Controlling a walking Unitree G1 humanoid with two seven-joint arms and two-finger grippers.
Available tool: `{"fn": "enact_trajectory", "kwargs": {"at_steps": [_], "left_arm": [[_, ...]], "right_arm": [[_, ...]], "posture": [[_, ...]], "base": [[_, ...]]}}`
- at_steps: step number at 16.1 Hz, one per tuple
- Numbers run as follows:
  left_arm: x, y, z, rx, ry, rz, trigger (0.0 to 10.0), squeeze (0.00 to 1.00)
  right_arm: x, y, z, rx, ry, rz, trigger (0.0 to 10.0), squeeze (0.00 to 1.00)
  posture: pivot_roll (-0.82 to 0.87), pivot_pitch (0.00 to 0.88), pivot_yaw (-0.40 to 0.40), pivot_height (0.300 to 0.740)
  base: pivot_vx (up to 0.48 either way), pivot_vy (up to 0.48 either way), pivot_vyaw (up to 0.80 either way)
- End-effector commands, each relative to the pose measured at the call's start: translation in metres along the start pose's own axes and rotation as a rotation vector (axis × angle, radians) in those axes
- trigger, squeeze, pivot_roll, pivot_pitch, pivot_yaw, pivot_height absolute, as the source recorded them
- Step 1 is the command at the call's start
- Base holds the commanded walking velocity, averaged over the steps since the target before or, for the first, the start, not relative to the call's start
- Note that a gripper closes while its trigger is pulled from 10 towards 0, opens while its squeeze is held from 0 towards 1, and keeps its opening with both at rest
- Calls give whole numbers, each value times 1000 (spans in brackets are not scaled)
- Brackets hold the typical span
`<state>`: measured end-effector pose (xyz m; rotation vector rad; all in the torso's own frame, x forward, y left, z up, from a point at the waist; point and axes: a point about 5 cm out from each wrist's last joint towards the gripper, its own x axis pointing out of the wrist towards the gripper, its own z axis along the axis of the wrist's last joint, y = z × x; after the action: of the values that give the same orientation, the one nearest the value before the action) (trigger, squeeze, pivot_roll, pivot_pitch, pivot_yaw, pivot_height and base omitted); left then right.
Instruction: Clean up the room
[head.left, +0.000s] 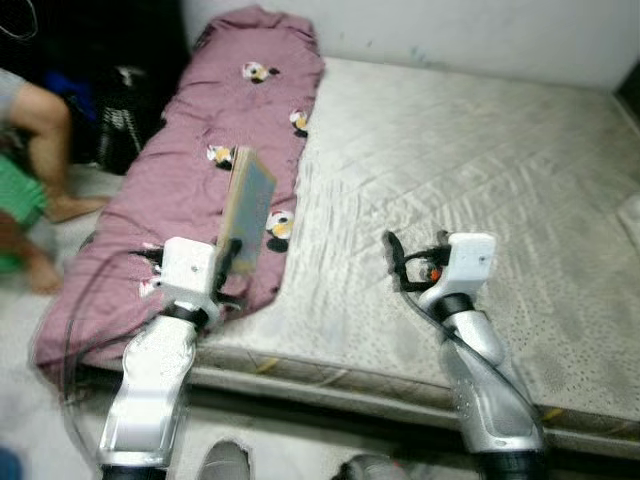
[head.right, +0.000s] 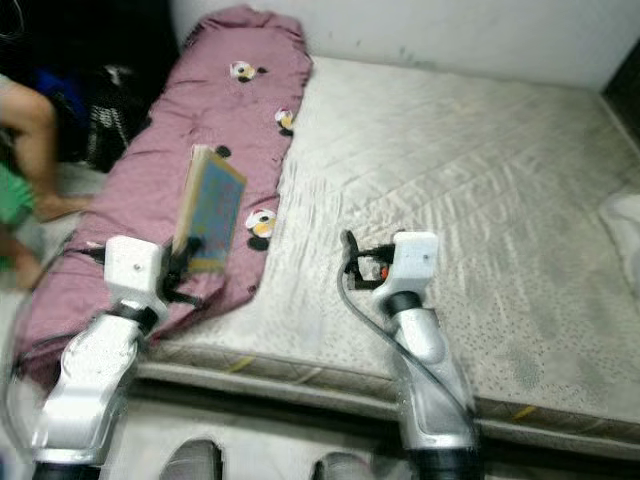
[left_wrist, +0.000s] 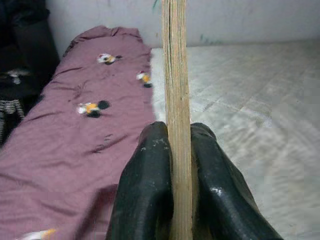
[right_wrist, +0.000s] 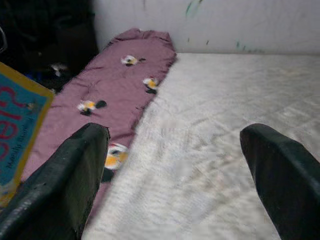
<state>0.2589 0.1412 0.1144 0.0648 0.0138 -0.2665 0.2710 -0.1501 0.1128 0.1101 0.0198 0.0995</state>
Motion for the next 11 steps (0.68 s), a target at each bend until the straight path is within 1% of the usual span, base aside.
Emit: {"fn": "enact_trajectory", "kwargs": {"at_steps": [1,4,11], "left_arm": [[2,-1,9,16,-43,-17,10000,0],[2,-2,9,14,-43,-18,10000,0],[3,-3,9,5,-43,-27,10000,0]], "right_arm": [[2,-1,5,-3,-15,-3,10000,0],[3,-1,5,-16,-13,-14,10000,0],[4,-1,5,-16,-15,-16,10000,0]], "posture": [[-15,73,-58,740],[-15,72,-60,740],[-17,71,-59,740]], "base": [[0,-315,0],[0,-312,0],[0,-312,0]]}}
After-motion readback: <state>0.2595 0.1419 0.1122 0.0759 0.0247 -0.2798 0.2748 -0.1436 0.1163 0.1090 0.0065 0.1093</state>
